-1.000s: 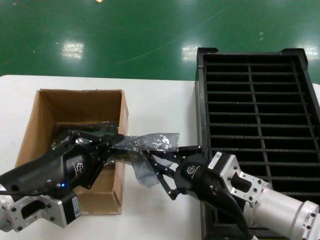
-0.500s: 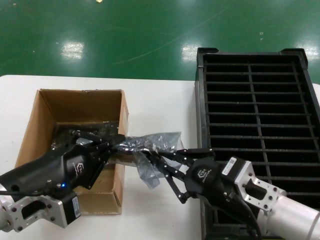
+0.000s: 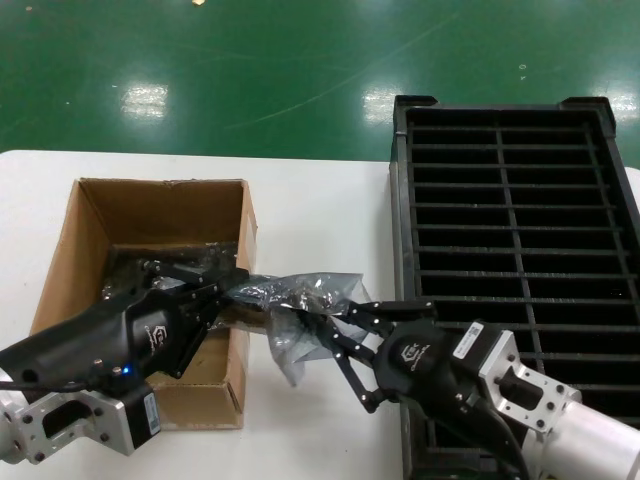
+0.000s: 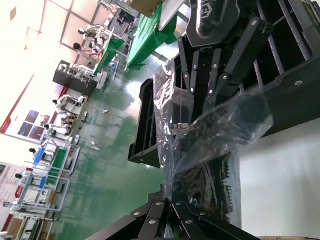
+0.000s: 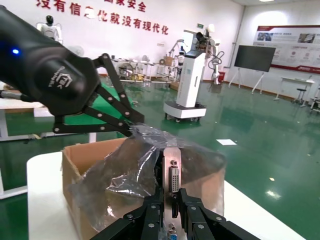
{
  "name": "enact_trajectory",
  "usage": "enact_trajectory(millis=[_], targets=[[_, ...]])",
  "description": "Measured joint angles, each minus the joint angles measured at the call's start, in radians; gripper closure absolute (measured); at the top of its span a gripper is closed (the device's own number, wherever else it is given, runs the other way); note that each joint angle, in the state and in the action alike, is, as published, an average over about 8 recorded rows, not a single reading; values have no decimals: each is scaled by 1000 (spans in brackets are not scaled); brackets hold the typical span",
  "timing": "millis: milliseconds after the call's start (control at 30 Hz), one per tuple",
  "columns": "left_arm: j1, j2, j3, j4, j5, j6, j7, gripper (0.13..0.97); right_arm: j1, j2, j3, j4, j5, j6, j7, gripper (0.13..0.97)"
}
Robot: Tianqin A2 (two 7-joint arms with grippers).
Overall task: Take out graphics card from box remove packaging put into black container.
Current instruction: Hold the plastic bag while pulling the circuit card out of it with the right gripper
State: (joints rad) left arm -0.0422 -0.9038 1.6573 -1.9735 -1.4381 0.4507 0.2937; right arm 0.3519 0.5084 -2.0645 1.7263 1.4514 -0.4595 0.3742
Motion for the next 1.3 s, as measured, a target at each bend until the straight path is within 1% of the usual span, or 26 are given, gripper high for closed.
enact_trajectory(millis=[367,733,1000,1300], targets=[[0,0,0,0,0,0,0,957,-2,-42,6,-22,-5,-41,-26,908],[0,0,0,0,0,0,0,957,14,-74,17,-55,1,-72,-25,908],[0,0,0,0,0,0,0,957,40,-103,21,-87,9,-86,-18,844],[0,0,0,0,0,0,0,957,52,-115,36,-106,5,-85,-2,834]])
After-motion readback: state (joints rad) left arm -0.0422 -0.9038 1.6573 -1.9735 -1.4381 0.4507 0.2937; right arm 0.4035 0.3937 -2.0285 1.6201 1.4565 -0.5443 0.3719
